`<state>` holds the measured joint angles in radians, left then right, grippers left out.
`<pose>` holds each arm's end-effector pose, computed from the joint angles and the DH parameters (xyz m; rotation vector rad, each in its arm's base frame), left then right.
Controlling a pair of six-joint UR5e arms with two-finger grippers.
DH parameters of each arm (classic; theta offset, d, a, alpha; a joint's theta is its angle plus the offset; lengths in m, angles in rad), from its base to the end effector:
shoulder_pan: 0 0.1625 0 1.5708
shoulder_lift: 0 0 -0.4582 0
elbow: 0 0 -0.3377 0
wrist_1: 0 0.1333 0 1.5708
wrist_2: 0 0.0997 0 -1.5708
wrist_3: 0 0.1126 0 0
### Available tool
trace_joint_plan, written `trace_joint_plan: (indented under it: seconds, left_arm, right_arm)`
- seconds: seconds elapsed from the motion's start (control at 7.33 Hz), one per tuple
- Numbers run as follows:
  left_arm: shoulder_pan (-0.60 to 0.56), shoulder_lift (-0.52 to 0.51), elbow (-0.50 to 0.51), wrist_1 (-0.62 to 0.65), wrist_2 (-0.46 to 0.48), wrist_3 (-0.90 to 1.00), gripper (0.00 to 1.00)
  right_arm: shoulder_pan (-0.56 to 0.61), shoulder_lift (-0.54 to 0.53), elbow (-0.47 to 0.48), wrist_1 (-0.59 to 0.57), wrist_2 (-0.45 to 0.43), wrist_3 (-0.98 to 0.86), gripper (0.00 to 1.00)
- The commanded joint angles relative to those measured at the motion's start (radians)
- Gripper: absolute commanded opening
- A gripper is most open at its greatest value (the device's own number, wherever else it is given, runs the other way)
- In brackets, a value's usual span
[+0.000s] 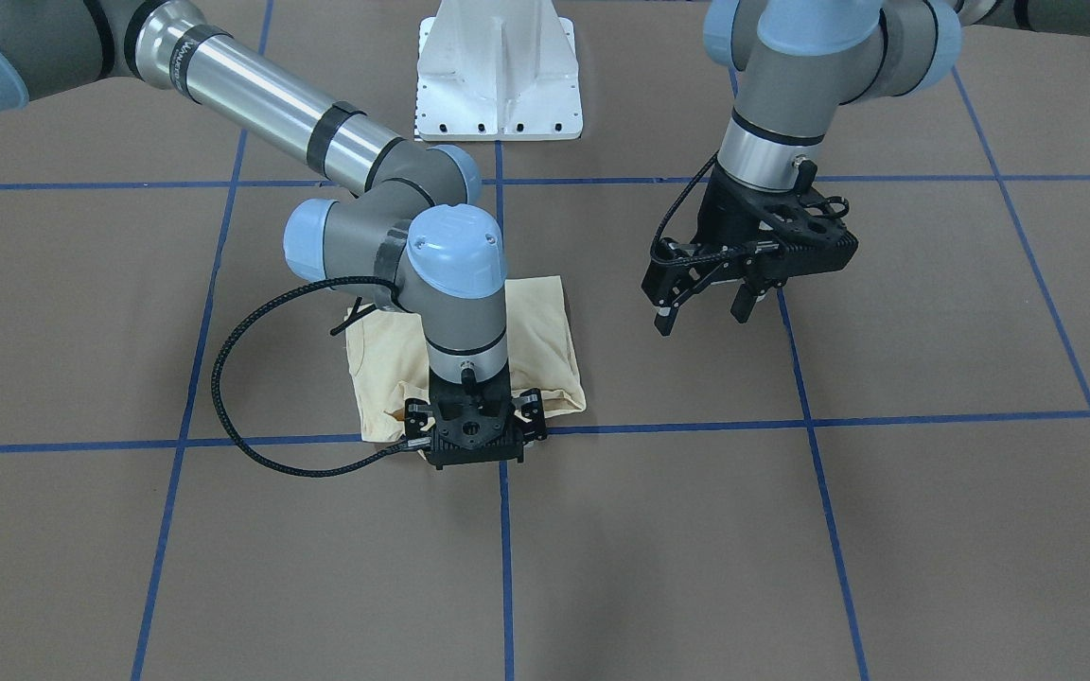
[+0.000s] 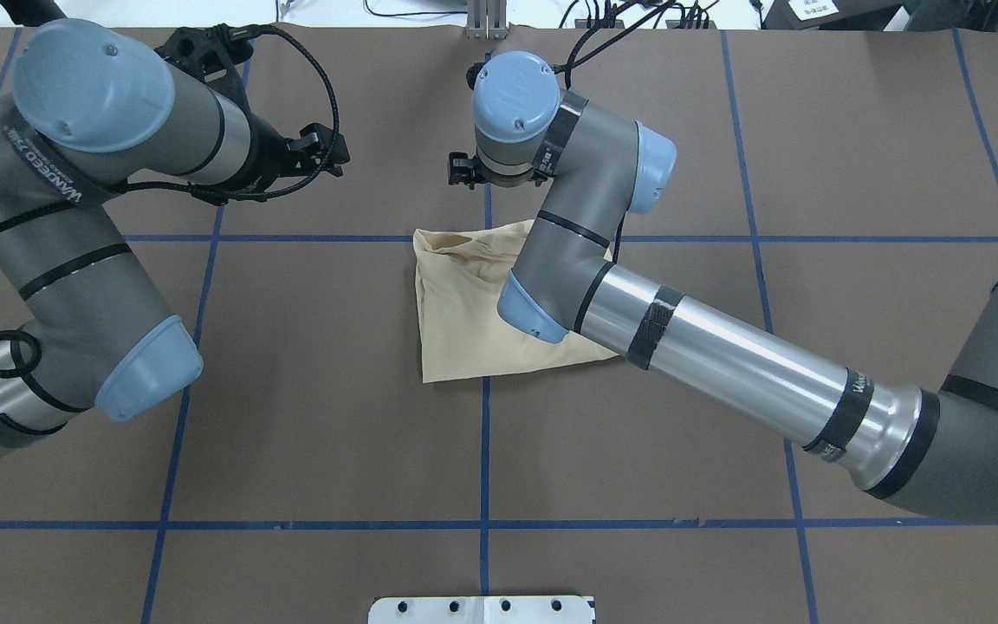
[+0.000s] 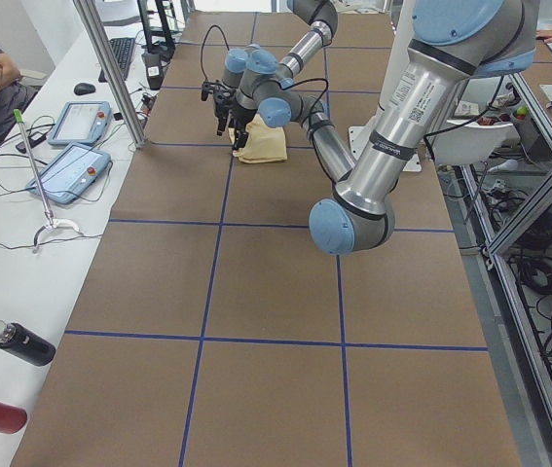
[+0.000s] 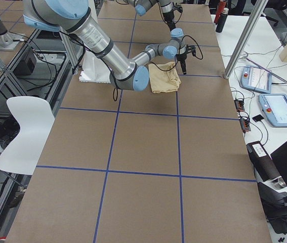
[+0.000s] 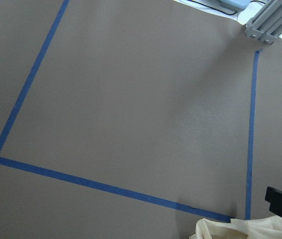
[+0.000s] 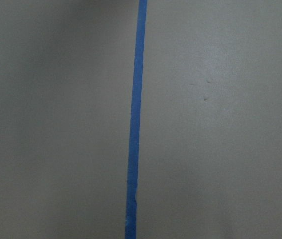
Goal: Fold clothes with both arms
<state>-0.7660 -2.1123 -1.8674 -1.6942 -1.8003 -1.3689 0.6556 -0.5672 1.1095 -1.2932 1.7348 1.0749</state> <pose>0.3643 -0.4998 0.2851 0.2600 0.9524 -0.4077 -0.5839 -0.5940 0.2373 0.3157 -0.7704 0.0831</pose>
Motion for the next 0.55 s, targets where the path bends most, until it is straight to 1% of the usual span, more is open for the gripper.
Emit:
trace_joint_plan:
  seconds: [0.0,0.14,0.27,0.41]
  left_arm:
    - [-0.001,0.0,-0.004,0.002,-0.001,-0.001,1.0]
    - [-0.001,0.002,-0.006,0.005,-0.001,-0.001,1.0]
    - [-0.001,0.002,-0.007,0.005,-0.001,-0.001,1.0]
    - [-0.001,0.002,-0.009,0.005,-0.001,-0.002,1.0]
  right_arm:
    - [-0.013,-0.013,0.119,-0.203,0.069,0.0,0.99]
    - [-0.028,-0.017,0.119,-0.239,0.112,0.002,0.99]
    - [-0.062,-0.029,0.106,-0.239,0.118,0.0,0.99]
    - [-0.063,-0.027,0.095,-0.268,0.167,0.002,0.99]
